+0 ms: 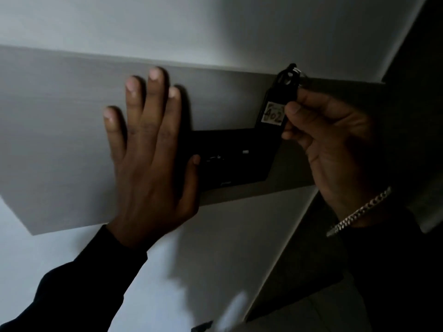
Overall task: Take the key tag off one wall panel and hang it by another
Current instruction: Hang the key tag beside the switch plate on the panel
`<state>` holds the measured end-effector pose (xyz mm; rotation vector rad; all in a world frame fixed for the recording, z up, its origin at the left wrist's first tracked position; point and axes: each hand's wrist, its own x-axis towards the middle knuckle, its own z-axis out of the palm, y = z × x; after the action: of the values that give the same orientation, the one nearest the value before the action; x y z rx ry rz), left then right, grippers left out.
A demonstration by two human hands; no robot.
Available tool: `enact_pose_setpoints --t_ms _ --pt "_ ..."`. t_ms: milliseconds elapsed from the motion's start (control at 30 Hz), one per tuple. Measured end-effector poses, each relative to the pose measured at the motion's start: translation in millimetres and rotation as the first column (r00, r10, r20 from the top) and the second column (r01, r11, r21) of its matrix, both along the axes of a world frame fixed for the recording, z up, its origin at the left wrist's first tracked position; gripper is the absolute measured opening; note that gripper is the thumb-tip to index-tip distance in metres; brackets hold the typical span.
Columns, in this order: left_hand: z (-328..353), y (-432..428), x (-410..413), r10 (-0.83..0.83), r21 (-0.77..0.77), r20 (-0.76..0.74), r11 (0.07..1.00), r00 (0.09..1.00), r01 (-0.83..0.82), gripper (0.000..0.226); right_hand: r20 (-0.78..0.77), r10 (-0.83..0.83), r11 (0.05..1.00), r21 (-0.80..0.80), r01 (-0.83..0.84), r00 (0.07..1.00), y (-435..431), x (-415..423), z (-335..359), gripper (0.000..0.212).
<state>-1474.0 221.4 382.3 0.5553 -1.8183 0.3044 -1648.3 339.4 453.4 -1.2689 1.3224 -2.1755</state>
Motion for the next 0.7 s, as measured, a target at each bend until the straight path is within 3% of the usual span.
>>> enact_pose_setpoints --t_ms 333,533,700 --pt "0 -18 -8 0.428 -0.166 -0.035 0.888 0.903 -0.428 0.061 -0.255 -0.027 0.997 -0.083 0.006 0.967 -22 -15 -10 0.017" --pt "-6 -23 -8 0.476 -0.189 -0.053 0.858 0.878 -0.477 0.061 -0.390 -0.106 0.994 -0.055 0.091 0.915 -20 -19 -22 0.016" --pt "-9 -27 -5 0.512 -0.222 -0.055 0.831 0.857 -0.511 0.062 -0.370 -0.117 0.993 -0.019 0.118 0.922 -18 -21 -26 0.012"
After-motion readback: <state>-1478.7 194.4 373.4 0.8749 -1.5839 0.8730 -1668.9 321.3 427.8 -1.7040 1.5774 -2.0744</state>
